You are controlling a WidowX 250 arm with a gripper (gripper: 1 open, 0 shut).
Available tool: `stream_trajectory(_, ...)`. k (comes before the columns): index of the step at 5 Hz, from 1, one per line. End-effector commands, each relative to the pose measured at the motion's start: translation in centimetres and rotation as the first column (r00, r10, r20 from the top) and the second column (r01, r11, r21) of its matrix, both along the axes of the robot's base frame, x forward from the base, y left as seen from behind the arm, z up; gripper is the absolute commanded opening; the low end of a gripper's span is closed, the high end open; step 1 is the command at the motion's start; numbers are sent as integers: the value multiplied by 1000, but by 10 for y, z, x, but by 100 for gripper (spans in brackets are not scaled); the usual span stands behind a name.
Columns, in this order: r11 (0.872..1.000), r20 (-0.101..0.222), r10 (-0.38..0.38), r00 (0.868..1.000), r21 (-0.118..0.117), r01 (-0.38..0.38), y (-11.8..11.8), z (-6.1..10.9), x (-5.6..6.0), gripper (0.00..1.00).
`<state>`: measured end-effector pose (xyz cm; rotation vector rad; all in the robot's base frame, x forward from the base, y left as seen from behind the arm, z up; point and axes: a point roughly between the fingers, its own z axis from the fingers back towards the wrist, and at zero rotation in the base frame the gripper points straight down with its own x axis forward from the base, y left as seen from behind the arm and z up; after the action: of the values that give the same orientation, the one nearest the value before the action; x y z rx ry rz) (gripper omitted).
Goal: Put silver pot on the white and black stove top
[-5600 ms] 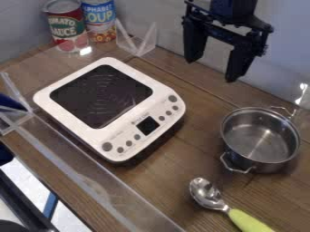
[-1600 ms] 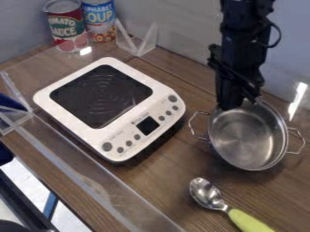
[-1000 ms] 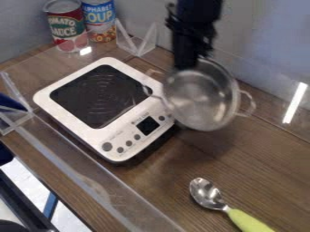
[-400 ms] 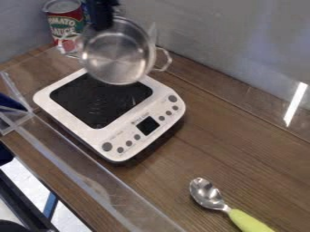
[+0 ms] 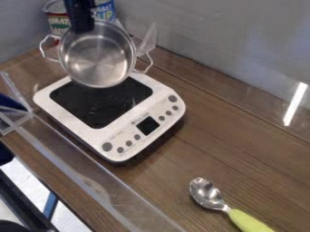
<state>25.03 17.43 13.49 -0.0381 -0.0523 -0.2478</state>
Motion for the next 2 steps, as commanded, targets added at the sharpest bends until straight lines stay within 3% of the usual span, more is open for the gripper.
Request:
stream_trajectory(1,999,71,-3,997,32,1,-7,25,-7,0)
stream_trajectory(2,1000,78,-6,997,21,4,-15,28,-13,0)
